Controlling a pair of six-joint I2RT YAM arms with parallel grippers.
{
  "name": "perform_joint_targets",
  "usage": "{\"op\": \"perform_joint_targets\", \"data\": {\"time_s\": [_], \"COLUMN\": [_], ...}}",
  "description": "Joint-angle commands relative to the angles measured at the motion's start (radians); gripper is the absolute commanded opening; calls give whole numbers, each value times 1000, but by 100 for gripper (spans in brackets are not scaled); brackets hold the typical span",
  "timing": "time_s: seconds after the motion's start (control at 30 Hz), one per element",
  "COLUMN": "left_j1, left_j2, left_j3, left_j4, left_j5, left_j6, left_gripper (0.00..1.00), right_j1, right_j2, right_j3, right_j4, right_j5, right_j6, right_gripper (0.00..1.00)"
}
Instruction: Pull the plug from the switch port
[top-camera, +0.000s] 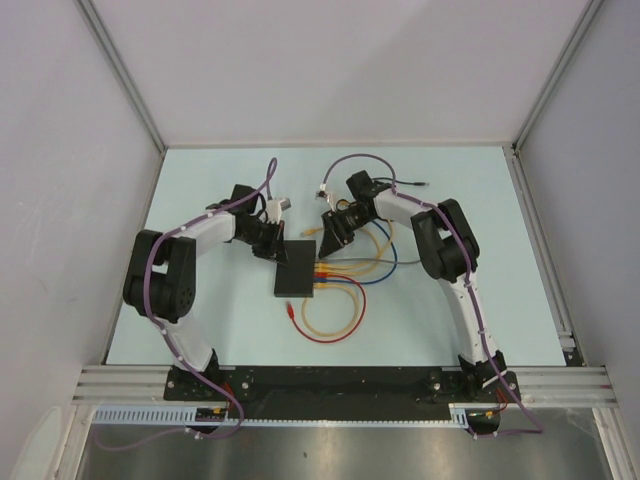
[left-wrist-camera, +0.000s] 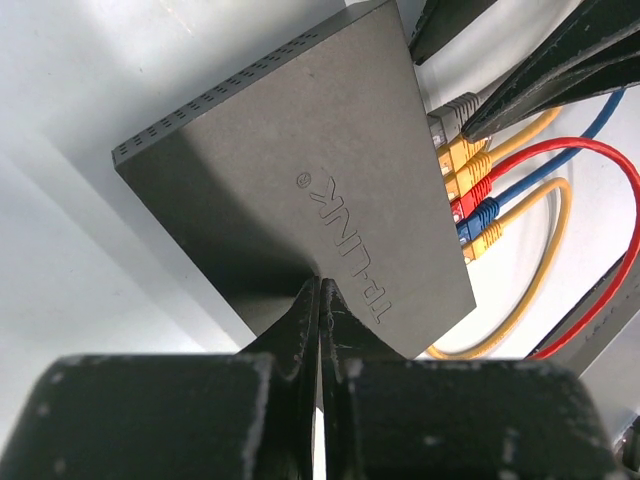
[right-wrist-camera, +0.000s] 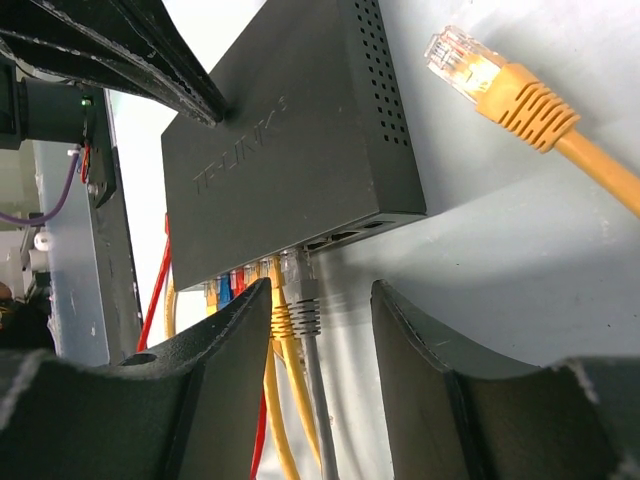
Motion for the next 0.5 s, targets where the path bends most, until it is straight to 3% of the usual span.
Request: {"op": "perform_joint_targets", "data": {"time_s": [0.0, 0.47], "left_j1": [-5, -5], "left_j2": [44, 51], "left_j3": [-9, -3], "left_j4": [0, 8], "left_j5": [-82, -85], "left_j6": [36, 33], "left_gripper": [0, 0], "right_j1": [15, 33], "right_j2": [15, 34], "right_j3": [49, 70], "right_j4": [-21, -49], "right_j5": [-20, -14], "right_j6": [-28, -55], "right_gripper": [49, 43]}}
